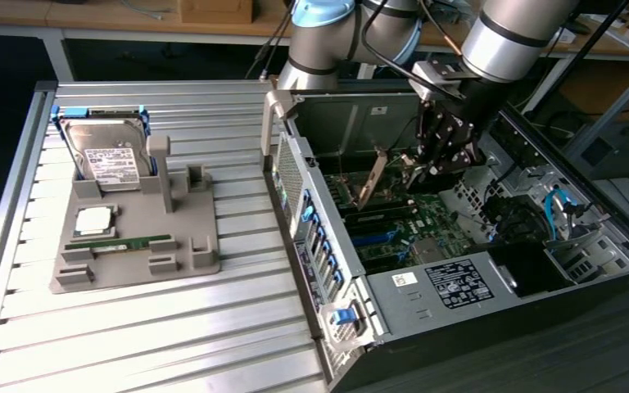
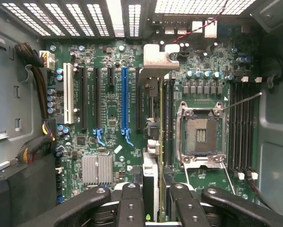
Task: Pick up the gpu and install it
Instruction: 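Insert the gpu into the slot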
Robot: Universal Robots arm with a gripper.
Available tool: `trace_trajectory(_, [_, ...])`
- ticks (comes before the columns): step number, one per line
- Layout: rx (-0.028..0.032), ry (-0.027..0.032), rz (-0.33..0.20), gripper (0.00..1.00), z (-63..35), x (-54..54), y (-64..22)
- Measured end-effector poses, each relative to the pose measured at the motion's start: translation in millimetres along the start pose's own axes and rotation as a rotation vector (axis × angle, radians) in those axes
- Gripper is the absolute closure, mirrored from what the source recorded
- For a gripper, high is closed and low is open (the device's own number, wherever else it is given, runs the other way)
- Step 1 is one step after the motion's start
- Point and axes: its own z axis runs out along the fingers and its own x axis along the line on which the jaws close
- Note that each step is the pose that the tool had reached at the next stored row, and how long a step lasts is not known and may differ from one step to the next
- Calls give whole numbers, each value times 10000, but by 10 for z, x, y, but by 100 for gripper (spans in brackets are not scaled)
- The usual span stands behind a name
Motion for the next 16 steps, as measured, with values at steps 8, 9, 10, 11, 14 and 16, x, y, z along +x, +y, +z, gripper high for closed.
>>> trace_trajectory(8, [0,-1,1,73,13,19,3])
trace_trajectory(9, [0,0,1,73,15,21,3])
trace_trajectory(10, [0,1,1,73,16,23,4])
trace_trajectory(11, [0,0,1,73,18,25,4])
trace_trajectory(14, [0,0,0,73,24,33,5])
trace_trajectory(16, [0,0,0,73,28,37,6])
